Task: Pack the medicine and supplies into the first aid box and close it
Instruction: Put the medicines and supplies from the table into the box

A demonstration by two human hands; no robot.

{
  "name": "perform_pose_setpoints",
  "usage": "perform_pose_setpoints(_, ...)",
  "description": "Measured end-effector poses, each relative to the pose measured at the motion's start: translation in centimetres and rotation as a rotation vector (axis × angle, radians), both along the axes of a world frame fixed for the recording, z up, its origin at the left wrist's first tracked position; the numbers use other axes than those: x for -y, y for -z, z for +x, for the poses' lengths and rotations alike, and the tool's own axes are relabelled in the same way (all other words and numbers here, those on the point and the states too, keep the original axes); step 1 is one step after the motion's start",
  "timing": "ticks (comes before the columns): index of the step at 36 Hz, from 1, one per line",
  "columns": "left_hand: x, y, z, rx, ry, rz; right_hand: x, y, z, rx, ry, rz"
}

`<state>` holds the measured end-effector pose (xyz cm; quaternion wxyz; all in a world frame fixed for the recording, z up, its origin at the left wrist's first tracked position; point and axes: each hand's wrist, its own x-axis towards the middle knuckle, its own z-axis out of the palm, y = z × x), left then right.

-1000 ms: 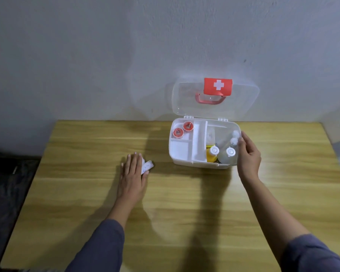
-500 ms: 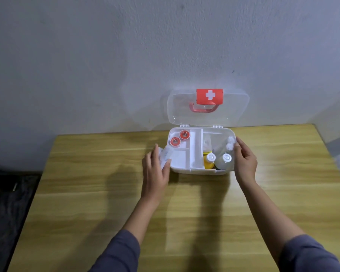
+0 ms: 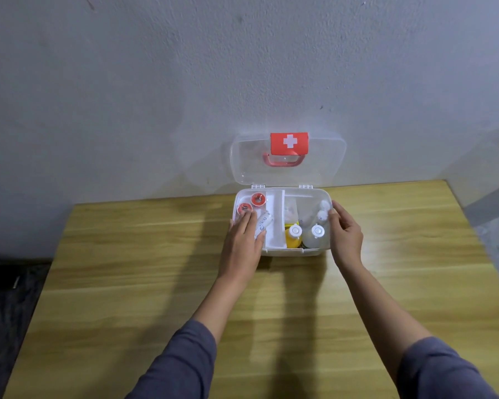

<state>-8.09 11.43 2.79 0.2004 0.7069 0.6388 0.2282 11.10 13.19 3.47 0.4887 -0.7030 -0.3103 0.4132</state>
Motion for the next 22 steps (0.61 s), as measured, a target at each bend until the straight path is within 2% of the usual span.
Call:
perform_pose_setpoints(14,-2.0,-0.9,4.3,0.183,-0.128,-0.045,-0.1,0.0,0.8,-0.051,-0.049,0.012)
perform_pose_setpoints(22,-2.9,0.2,5.4,0.224,-0.176,-0.078,-0.3,-0.1,1.4,-0.05,-0.091,0.027)
